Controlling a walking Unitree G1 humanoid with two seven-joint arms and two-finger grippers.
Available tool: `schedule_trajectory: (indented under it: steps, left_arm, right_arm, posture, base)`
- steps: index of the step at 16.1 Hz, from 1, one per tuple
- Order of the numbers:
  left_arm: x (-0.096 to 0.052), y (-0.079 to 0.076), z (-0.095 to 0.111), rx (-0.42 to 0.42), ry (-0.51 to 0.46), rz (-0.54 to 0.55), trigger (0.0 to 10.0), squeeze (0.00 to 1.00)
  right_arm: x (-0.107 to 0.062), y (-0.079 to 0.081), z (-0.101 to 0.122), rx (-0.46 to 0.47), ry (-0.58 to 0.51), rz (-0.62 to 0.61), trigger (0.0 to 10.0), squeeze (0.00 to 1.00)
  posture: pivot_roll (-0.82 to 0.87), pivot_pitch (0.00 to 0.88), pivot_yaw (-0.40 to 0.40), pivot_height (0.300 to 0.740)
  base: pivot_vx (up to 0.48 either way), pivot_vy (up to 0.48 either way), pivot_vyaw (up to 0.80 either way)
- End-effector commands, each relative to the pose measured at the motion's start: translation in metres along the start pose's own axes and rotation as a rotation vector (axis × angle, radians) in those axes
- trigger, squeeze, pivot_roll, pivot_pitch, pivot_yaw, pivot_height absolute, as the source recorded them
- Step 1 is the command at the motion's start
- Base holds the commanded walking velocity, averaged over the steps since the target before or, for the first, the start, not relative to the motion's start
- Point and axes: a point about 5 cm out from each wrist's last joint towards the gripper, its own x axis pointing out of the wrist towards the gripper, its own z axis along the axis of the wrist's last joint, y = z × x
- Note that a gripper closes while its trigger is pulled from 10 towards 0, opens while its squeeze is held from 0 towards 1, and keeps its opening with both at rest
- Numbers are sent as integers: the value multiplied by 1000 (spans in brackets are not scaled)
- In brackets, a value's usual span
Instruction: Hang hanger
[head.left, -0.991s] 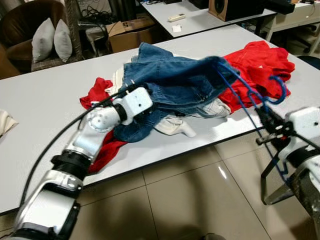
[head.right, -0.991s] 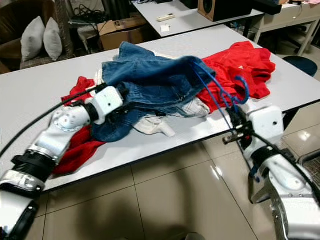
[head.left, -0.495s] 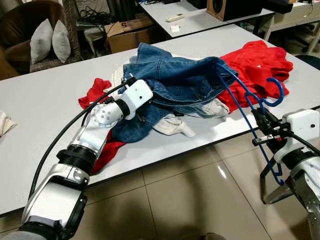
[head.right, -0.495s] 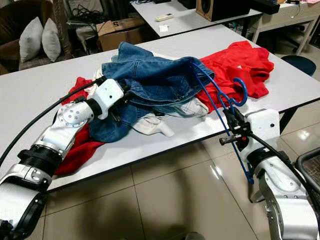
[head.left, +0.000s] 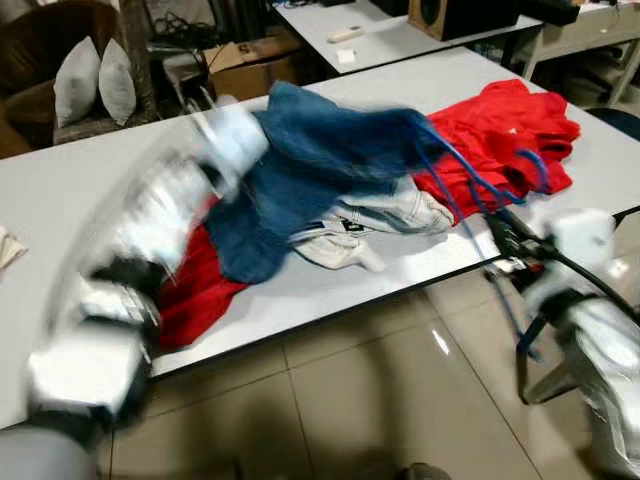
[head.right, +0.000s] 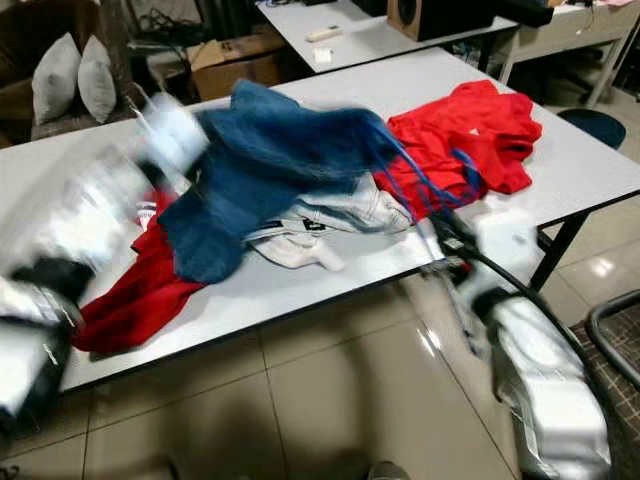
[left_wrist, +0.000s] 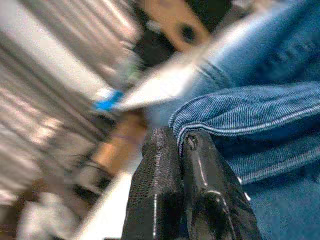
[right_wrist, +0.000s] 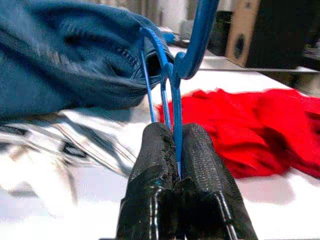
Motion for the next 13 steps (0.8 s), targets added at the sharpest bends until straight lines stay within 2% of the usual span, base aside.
schedule_trajectory:
  steps: [1, 2, 4, 6, 7, 8, 9, 10, 11, 13]
  left_arm:
    - [-1, 42, 20, 33, -69, 159, 0, 0]
    - [-1, 57, 32, 57, -102, 207, 0, 0]
    - [-8, 101, 83, 44, -330, 344, 0, 0]
    - [-9, 101, 84, 37, -334, 322, 0, 0]
    - [-8, 78, 46, 60, -176, 181, 0, 0]
    - [-15, 64, 17, 78, -58, 116, 0, 0]
    - [-37, 51, -33, 79, 142, 56, 0, 0]
    - [-47, 51, -48, 75, 208, 58, 0, 0]
    - [-62, 51, -72, 79, 335, 32, 0, 0]
    - [-83, 56, -97, 119, 486, 37, 0, 0]
  right_arm:
    - [9, 9, 4, 14, -17, 29, 10000, 0]
    - [13, 12, 7, 22, -30, 41, 10000, 0]
    - [24, 21, 14, 69, -77, 43, 10000, 0]
    - [26, 23, 14, 76, -80, 41, 10000, 0]
    - [25, 26, 10, 83, -70, 36, 10000, 0]
    - [23, 28, 7, 80, -63, 35, 10000, 0]
    - [17, 27, 6, 83, -57, 24, 10000, 0]
    - [16, 26, 5, 85, -57, 21, 10000, 0]
    - [14, 25, 5, 87, -55, 16, 10000, 0]
    - [14, 24, 4, 86, -53, 23, 10000, 0]
  posture:
    - [-130, 0, 129, 740]
    - [-130, 0, 129, 740]
    - [-105, 0, 127, 740]
    - [-104, 0, 128, 740]
    - [-104, 0, 137, 740]
    - [-108, 0, 144, 740]
    - [-100, 0, 137, 740]
    - [-98, 0, 135, 740]
    - [-89, 0, 128, 740]
    - [-73, 0, 114, 740]
  base:
    - [0, 0, 0]
    - [0, 0, 0]
    - [0, 0, 0]
    - [0, 0, 0]
    - [0, 0, 0]
    - [0, 0, 0]
    - [0, 0, 0]
    - [0, 0, 0]
    - [0, 0, 0]
    - [0, 0, 0]
